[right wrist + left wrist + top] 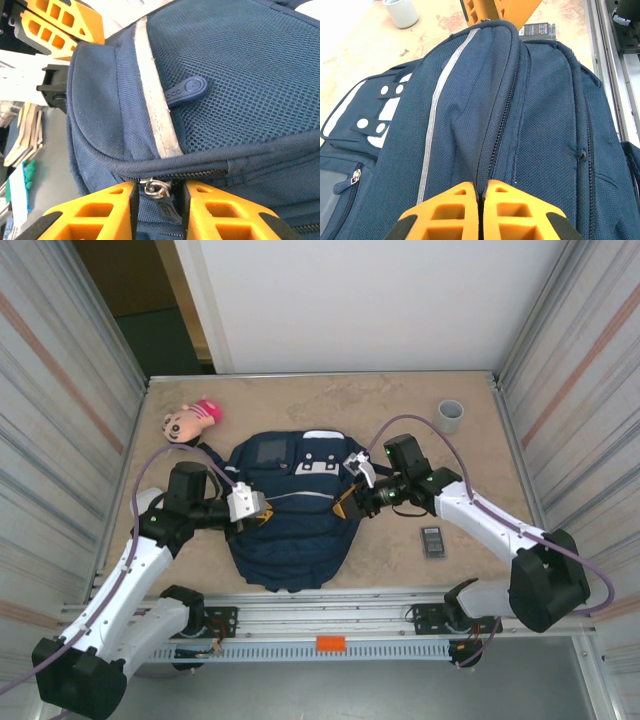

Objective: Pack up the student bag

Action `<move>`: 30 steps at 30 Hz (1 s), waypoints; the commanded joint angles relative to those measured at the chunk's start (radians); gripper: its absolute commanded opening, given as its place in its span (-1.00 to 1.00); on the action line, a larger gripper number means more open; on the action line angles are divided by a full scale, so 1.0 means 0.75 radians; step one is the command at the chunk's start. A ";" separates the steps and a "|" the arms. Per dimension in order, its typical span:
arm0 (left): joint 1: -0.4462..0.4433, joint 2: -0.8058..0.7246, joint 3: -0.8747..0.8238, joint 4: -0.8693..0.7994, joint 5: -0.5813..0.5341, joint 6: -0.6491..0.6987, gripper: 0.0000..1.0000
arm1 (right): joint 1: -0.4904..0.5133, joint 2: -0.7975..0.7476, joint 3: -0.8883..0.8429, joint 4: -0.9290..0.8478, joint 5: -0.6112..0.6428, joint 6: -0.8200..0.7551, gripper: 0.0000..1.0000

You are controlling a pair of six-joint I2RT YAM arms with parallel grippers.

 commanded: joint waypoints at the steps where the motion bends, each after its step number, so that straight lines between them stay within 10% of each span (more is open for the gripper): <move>1: 0.007 -0.031 0.013 0.109 0.080 -0.011 -1.00 | 0.011 -0.081 0.014 -0.071 -0.030 0.041 -0.50; 22: 0.006 -0.037 0.012 0.111 0.087 -0.020 -1.00 | 0.054 -0.106 -0.071 -0.028 0.244 0.117 -0.16; 30: 0.005 -0.035 0.012 0.121 0.093 -0.028 -1.00 | 0.065 -0.114 -0.101 -0.006 0.191 0.110 -0.41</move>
